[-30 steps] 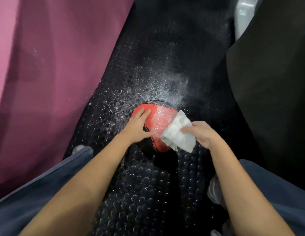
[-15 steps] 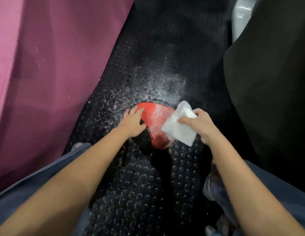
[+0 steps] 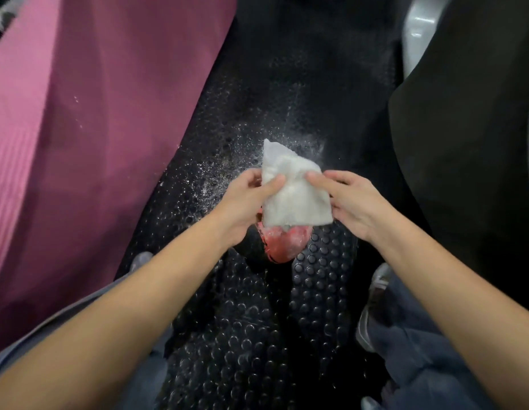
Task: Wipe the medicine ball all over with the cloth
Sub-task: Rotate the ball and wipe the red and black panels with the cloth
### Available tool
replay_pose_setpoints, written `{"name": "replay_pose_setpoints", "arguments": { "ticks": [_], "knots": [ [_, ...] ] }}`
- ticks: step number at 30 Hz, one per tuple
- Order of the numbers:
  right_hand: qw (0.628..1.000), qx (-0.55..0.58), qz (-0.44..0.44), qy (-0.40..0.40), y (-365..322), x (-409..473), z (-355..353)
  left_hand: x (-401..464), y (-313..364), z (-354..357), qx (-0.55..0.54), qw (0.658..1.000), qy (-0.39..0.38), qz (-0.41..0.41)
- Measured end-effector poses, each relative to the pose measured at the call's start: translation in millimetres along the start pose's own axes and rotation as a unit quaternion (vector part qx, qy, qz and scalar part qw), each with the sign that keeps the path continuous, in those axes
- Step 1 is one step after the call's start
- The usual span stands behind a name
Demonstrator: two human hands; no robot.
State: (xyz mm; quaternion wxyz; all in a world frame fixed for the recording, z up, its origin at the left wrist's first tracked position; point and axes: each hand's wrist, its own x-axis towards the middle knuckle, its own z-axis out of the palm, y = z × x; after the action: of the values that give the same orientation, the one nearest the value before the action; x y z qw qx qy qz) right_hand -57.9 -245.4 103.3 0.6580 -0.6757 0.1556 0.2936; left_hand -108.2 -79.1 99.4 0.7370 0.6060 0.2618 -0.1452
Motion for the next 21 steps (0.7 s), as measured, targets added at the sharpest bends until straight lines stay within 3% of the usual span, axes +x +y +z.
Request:
{"name": "replay_pose_setpoints", "arguments": {
  "ticks": [3,5,7,9,13,16,19,21],
  "knots": [
    [0.994,-0.012,0.109,-0.027,-5,1,2,6,-5,4,-0.023,0.996,0.078,0.043],
    [0.993,0.007,0.111,-0.027,-8,-2,8,7,-7,6,-0.032,0.993,0.103,0.043],
    [0.999,0.013,0.046,0.024,-8,-2,14,10,-8,8,-0.051,0.993,0.109,0.02],
    [0.989,-0.065,-0.089,0.097,-5,-1,18,10,-7,12,-0.084,0.992,0.098,-0.012],
    [0.896,-0.216,-0.356,0.154,-14,-5,20,5,-5,20,-0.14,0.986,0.052,-0.073],
    [0.864,-0.262,-0.414,0.116,-29,-9,25,3,-2,17,-0.172,0.975,0.022,-0.135],
    [0.875,-0.247,-0.413,0.04,-38,-19,27,5,-5,11,-0.258,0.94,-0.034,-0.222],
    [0.878,-0.251,-0.407,-0.011,-40,-34,25,7,-7,9,-0.284,0.93,-0.043,-0.227]
  ]
}}
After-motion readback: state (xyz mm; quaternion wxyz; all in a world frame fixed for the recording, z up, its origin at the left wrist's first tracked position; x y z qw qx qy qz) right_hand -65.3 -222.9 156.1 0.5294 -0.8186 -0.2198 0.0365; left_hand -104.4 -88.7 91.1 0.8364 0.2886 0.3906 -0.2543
